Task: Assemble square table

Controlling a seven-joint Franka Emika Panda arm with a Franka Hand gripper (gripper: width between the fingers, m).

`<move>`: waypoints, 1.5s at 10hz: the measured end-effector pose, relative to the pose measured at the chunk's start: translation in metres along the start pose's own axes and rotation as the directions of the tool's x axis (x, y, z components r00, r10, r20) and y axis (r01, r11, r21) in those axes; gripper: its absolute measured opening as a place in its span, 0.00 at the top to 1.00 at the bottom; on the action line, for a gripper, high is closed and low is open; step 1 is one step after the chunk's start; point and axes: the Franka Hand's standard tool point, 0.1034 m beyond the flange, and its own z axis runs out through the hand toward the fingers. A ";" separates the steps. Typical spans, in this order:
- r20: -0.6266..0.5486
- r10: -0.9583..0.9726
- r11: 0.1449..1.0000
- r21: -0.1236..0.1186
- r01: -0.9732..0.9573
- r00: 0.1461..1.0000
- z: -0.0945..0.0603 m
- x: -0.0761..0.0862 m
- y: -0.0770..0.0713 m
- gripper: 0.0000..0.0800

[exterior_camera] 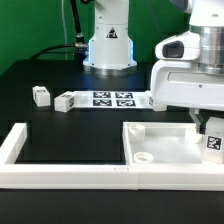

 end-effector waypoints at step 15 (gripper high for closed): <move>0.058 0.907 0.417 0.025 -0.908 0.418 0.001 -0.005 0.000 0.26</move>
Offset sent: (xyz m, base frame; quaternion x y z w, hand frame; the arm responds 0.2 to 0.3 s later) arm 0.0040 0.0090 0.0078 -0.0264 -0.0617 0.3645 0.9288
